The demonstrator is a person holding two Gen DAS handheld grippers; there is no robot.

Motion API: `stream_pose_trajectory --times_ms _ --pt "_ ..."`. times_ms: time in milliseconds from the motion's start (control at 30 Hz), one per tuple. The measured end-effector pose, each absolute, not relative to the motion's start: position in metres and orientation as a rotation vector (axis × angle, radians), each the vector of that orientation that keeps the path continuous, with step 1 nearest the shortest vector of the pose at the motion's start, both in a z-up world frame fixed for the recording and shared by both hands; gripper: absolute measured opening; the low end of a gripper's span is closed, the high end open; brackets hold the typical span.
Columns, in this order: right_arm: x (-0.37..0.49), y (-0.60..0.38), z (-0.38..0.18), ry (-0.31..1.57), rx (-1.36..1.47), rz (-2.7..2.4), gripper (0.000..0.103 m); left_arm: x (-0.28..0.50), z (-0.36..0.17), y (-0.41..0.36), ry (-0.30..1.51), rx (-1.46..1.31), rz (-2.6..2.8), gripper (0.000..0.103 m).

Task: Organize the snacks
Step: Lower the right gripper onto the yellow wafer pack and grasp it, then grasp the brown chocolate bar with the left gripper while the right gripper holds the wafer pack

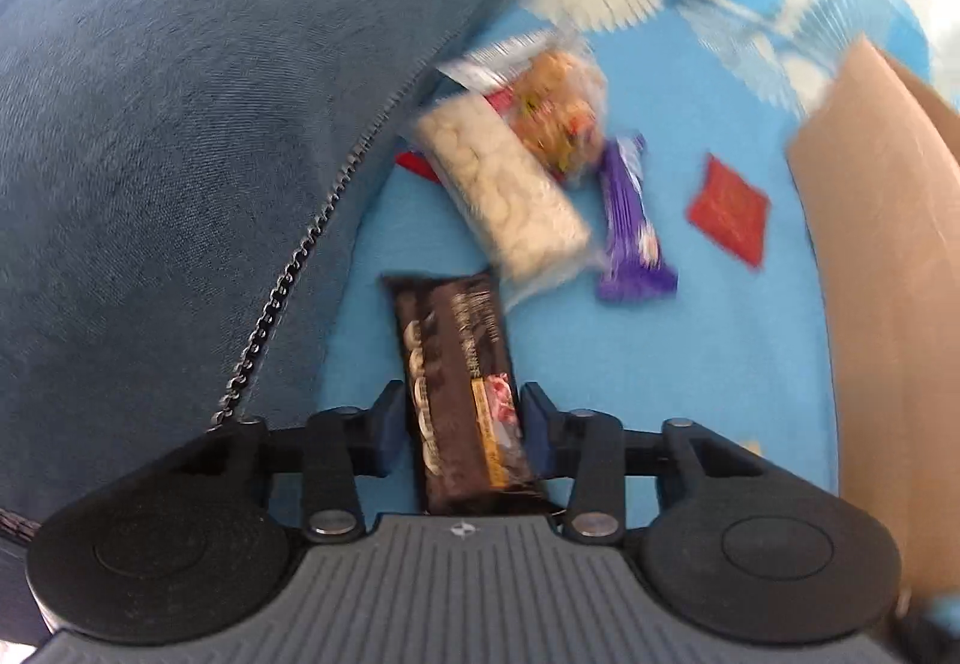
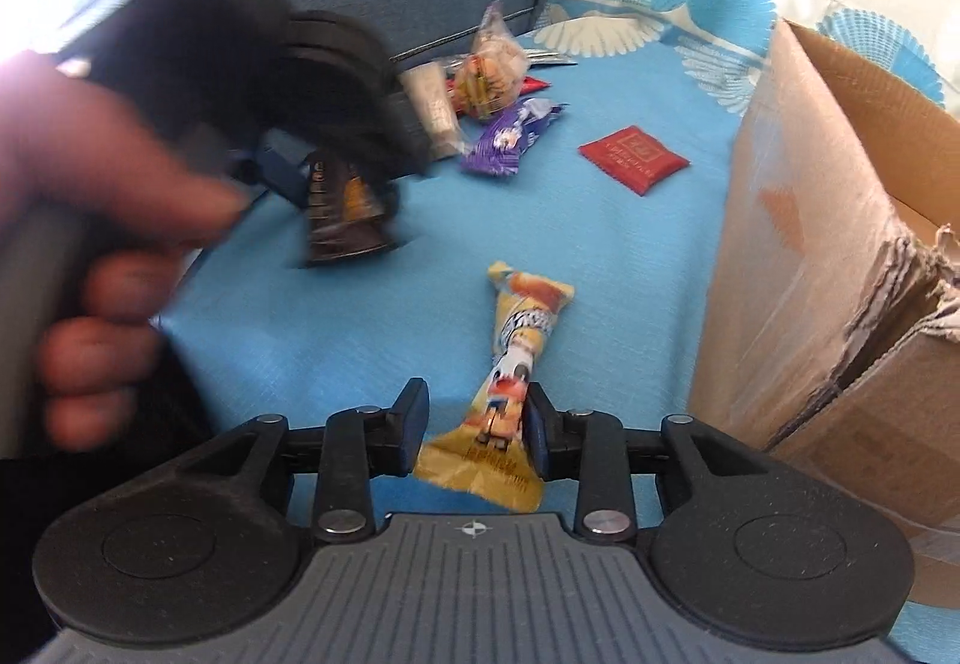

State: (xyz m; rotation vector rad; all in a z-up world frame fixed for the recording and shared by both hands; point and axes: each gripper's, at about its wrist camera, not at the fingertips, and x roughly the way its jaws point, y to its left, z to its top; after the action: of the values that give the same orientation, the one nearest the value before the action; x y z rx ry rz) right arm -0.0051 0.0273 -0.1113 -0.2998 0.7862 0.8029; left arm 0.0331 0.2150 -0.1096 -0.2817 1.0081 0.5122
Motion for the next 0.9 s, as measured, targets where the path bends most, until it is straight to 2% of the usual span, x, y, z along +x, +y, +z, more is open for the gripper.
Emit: stream_pose_trajectory --times_ms 133,267,467,600,667,700,733,900 --pt "-0.002 0.024 -0.110 0.784 -0.275 0.778 0.036 0.020 -0.108 0.217 1.081 -0.239 0.392 0.044" --pt "-0.001 0.021 -0.109 0.781 -0.254 0.754 0.037 0.006 -0.108 0.217 1.065 -0.269 0.353 0.047" --pt "0.000 0.019 -0.109 0.769 -0.259 0.753 0.037 -0.001 -0.109 0.211 1.060 -0.290 0.364 0.053" --pt "0.000 0.018 -0.109 0.770 -0.266 0.754 0.037 0.004 -0.109 0.209 1.075 -0.279 0.328 0.063" --pt "-0.002 0.019 -0.109 0.767 -0.273 0.756 0.030 0.005 -0.112 0.210 1.074 -0.292 0.323 0.065" --pt "-0.002 0.019 -0.109 0.766 -0.276 0.758 0.020 0.006 -0.113 0.210 1.073 -0.296 0.323 0.065" --pt "-0.003 0.020 -0.109 0.765 -0.277 0.762 0.015 0.006 -0.113 0.210 1.073 -0.295 0.323 0.065" --pt "-0.008 0.016 -0.103 0.709 -0.234 0.819 0.012 0.008 -0.114 0.209 1.078 -0.284 0.315 0.066"
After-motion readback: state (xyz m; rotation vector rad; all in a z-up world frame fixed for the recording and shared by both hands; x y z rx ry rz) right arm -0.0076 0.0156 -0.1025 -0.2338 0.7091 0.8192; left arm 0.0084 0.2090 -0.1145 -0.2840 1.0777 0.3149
